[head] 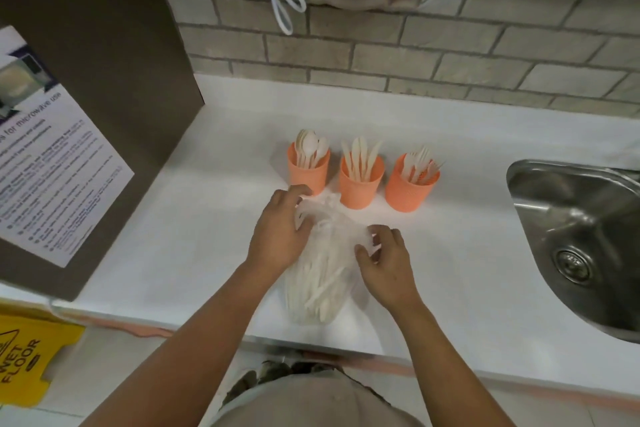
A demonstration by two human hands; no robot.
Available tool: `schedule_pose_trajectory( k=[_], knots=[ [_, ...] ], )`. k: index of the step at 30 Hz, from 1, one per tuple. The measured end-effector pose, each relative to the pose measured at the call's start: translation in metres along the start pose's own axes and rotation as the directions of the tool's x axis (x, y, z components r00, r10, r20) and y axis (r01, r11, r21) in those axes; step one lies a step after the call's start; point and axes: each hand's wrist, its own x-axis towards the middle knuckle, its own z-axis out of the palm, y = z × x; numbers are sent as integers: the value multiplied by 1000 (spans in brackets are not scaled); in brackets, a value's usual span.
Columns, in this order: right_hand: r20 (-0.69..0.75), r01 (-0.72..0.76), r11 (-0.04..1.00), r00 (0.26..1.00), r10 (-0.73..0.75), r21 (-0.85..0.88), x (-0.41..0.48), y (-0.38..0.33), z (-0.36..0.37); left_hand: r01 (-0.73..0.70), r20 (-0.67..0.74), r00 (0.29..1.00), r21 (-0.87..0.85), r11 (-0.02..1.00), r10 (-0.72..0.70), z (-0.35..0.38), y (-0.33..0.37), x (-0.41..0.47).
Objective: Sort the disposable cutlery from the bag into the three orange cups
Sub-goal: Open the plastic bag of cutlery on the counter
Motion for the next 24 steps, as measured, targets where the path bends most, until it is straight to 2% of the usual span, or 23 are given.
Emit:
schedule_pose_trajectory(
  k=[1,3,5,8,11,13,16,18,19,21,24],
  knots=[
    [40,-1,1000,999,1,3,1,-2,3,-67,62,996,67,996,63,2,2,1],
    [56,70,996,996,-67,-64,4,-6,9,-177,97,982,172,969,162,5,6,5],
    [7,170,981,985,-170,-89,7,-9,13,-168,54,986,197,966,161,6,12,10],
    [-165,207,978,965,-203,2,12,-11,9,71,-76,995,18,997,-70,-1,20,18],
    [-281,102,991,957,-74,87,15,-6,-2,303,-152,919,-321,897,-364,-19,22,31],
    [-247,63,993,968,-36,103,15,-8,-7,367,-76,898,-414,833,-434,-30,27,38],
    [-69,88,996,994,-87,10,17,-27,-8,380,64,919,-402,833,-388,-36,43,40],
    [60,140,984,989,-134,-108,20,-42,0,366,108,930,-389,845,-352,-36,52,41],
    [80,179,974,982,-169,-138,21,-48,4,362,139,932,-412,836,-335,-37,56,42],
    [-20,250,966,968,-251,-64,24,-50,11,401,215,916,-547,735,-339,-40,61,46],
    [-173,248,931,963,-206,269,28,-52,-5,470,301,859,-783,406,-414,-50,63,53]
  ],
)
